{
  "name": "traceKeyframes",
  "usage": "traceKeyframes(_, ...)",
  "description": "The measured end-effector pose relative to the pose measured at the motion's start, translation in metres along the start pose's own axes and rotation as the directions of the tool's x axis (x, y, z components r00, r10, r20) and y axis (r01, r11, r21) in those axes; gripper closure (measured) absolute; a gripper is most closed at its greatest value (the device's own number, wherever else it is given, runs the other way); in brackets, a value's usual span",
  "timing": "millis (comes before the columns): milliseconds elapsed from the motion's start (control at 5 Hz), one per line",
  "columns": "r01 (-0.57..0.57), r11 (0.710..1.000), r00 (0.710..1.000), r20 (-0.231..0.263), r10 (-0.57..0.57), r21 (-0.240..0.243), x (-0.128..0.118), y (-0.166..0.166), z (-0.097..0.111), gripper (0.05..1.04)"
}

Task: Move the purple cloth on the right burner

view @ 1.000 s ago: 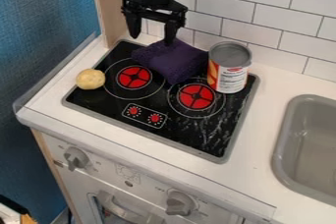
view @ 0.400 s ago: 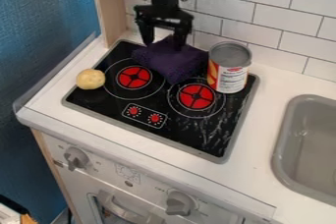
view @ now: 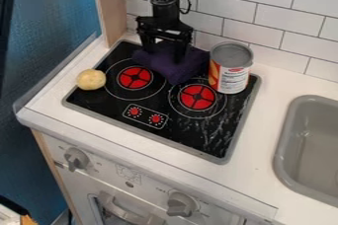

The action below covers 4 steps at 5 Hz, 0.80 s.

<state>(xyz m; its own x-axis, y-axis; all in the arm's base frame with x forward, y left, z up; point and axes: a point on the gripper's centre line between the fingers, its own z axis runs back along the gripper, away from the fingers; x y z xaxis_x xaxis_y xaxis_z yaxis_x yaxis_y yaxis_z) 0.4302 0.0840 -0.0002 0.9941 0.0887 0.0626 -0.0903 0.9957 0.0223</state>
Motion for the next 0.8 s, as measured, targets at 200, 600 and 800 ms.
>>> traceKeyframes(200,-0.012,1.000,0.999,-0.034,0.012,0.000,-0.014,-0.001,-0.006,0.083)
traceKeyframes(600,-0.032,0.998,0.996,-0.078,0.036,0.054,-0.045,-0.004,-0.004,0.083)
traceKeyframes(800,-0.044,0.998,0.994,-0.096,0.049,0.054,-0.061,-0.005,-0.004,0.083)
